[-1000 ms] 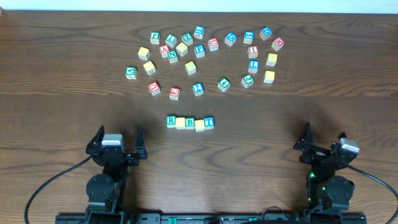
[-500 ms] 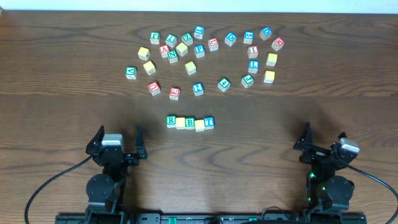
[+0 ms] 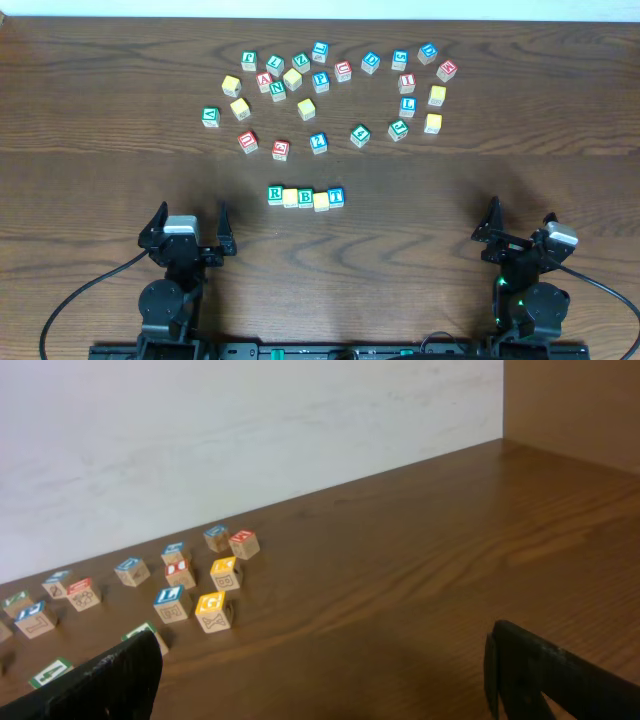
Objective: Spell out ROBOT
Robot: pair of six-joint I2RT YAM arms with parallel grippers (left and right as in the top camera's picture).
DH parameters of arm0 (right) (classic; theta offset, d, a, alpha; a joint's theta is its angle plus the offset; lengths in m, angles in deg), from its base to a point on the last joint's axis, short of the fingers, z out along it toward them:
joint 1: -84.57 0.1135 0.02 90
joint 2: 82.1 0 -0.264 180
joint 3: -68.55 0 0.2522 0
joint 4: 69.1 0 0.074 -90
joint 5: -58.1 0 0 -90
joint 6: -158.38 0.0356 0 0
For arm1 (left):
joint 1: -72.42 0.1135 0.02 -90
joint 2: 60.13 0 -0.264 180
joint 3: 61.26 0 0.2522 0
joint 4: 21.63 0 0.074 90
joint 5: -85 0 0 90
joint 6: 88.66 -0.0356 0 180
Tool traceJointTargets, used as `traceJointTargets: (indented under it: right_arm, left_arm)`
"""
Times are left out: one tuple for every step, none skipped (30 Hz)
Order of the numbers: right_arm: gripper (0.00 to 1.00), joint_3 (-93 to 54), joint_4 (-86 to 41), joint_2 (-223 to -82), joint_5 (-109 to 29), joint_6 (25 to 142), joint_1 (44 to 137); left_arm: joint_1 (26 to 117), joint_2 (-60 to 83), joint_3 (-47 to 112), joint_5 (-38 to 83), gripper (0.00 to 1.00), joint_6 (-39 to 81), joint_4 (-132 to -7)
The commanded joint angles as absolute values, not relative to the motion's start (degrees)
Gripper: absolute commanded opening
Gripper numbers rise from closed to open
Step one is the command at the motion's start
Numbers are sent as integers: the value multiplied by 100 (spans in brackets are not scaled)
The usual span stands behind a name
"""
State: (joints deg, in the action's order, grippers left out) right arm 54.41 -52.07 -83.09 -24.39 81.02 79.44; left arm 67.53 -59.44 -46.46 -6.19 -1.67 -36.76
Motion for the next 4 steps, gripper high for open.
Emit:
traceJointTargets:
  right_arm:
    - [99,5448,-5186,-8285,-2411,8159,7931]
    - [99,5448,-5186,-8285,-2411,8159,7931]
    - [99,5448,-5186,-8285,-2411,8159,7931]
    - [99,5448,-5186,-8285,-2411,8159,7931]
  left_arm:
    - [6791,-5986,-4725,-694,98,-143,-3945]
    - [6791,-5986,-4725,-694,98,-143,-3943]
    - [6791,-5986,-4725,-694,98,-143,-3943]
    - [6791,-5986,-4725,-694,98,-143,-3943]
